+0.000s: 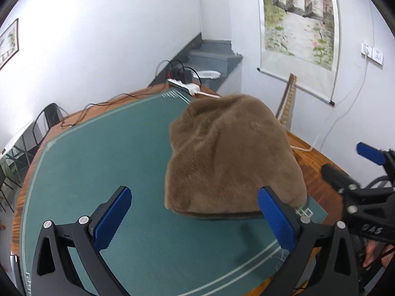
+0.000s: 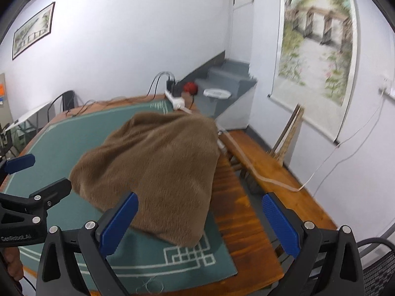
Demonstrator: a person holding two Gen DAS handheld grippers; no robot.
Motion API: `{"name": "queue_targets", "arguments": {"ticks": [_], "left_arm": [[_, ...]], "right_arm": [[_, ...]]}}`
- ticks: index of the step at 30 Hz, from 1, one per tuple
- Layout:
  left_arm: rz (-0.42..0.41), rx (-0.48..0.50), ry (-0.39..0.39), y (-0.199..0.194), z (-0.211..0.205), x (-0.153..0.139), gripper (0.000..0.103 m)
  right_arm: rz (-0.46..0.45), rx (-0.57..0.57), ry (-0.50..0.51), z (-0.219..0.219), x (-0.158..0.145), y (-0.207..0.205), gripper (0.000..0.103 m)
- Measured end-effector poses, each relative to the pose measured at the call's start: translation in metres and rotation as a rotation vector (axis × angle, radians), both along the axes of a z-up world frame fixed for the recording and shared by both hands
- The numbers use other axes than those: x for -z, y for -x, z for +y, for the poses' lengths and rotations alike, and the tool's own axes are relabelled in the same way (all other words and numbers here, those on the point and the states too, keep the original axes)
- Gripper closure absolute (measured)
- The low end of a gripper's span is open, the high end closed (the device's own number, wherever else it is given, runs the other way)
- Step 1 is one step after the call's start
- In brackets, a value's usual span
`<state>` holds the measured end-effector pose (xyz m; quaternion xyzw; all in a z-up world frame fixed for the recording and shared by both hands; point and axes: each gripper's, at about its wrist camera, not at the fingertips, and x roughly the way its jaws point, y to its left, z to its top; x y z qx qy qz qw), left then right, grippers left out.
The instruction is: Fold clothes
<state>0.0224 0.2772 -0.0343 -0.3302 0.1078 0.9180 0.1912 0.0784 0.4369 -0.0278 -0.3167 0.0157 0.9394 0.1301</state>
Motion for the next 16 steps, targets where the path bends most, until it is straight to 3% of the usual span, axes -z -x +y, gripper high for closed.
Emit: {"name": "queue_targets", "arguments": {"ticks": [4,16], "left_arm": [[-0.017,0.017,0.004,-0.0027,0.0037,0.0037,0.000],[-0.038,0.042,-0.003,-0.0032,0.0036,0.0094,0.000]], "right_arm": [[-0.030,0.007,0.016,0.0053,0.0111,0.0003,0.001],[-0.004,0.000,0.048,0.0061,0.0081,-0.0060,0.001]]}}
